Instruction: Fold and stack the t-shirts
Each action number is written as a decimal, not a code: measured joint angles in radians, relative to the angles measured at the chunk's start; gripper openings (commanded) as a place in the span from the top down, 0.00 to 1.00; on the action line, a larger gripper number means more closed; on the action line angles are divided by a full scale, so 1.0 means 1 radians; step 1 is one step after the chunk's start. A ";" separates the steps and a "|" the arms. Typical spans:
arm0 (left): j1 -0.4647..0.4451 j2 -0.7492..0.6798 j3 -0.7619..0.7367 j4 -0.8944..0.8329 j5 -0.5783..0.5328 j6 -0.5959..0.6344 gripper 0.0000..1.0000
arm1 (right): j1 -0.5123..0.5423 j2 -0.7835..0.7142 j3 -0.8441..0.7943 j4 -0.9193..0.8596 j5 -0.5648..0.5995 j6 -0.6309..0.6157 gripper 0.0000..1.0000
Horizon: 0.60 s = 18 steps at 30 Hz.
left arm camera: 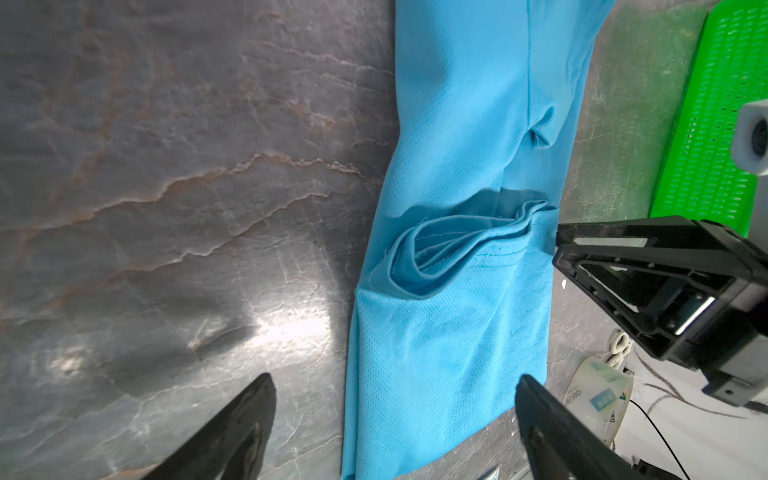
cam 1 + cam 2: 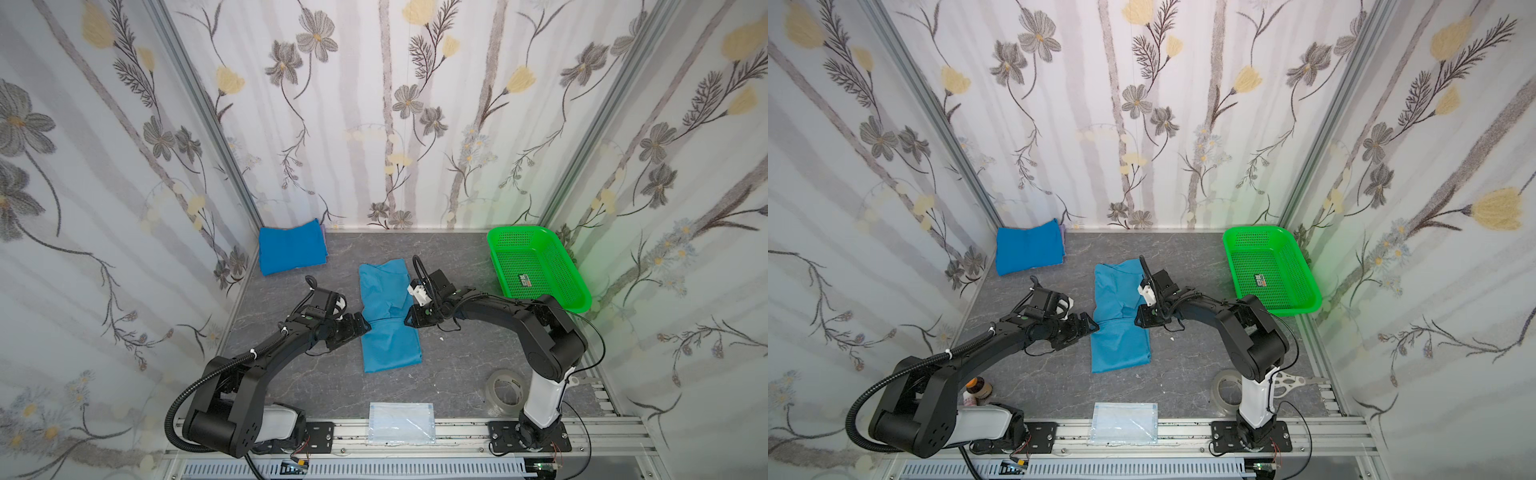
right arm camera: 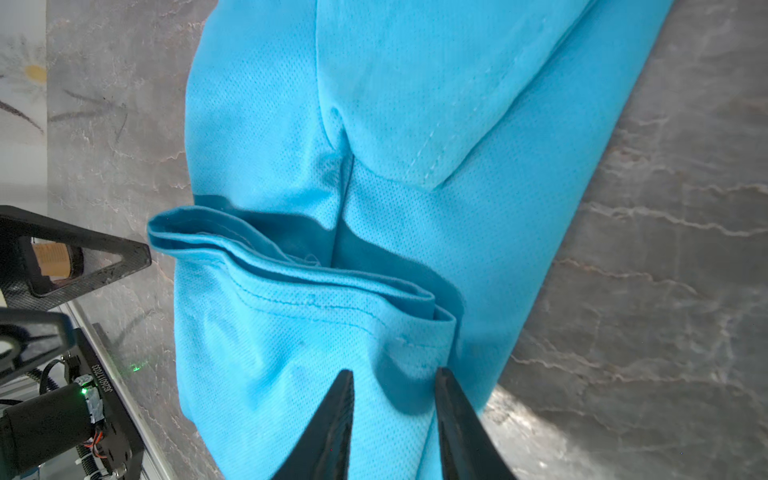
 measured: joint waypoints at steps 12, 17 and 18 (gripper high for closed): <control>0.003 0.087 -0.005 0.084 0.022 0.004 0.22 | 0.000 0.039 0.026 -0.003 0.003 0.002 0.64; 0.004 0.106 -0.004 0.101 0.017 0.002 0.38 | 0.001 0.038 0.029 -0.009 0.056 0.010 0.77; 0.005 0.109 -0.003 0.102 0.016 0.003 0.45 | 0.001 0.037 0.031 -0.010 0.062 0.010 0.82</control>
